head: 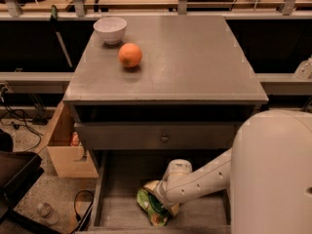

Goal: Pick green rice chip bag from middle drawer and place on counter

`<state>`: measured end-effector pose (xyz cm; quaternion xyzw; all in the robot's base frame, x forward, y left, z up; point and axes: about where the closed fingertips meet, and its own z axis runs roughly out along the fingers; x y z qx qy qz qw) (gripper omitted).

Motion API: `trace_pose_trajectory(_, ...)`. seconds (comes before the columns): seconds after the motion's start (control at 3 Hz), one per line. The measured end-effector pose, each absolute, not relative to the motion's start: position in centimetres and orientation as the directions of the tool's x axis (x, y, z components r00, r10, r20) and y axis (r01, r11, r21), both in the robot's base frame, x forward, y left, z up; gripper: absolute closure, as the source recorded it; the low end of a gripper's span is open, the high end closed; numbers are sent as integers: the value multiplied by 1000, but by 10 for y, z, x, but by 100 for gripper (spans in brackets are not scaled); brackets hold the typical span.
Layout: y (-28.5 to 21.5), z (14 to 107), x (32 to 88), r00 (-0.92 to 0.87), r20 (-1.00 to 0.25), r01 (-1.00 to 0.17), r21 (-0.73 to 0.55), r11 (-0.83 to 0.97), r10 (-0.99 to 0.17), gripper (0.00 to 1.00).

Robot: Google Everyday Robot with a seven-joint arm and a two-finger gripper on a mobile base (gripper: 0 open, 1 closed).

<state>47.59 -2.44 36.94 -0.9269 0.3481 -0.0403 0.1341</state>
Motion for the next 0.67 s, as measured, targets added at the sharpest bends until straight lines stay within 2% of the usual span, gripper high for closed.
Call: trace_pose_trajectory(0.67,-24,366,473,755,-24,-636,-272,-723,-655,63)
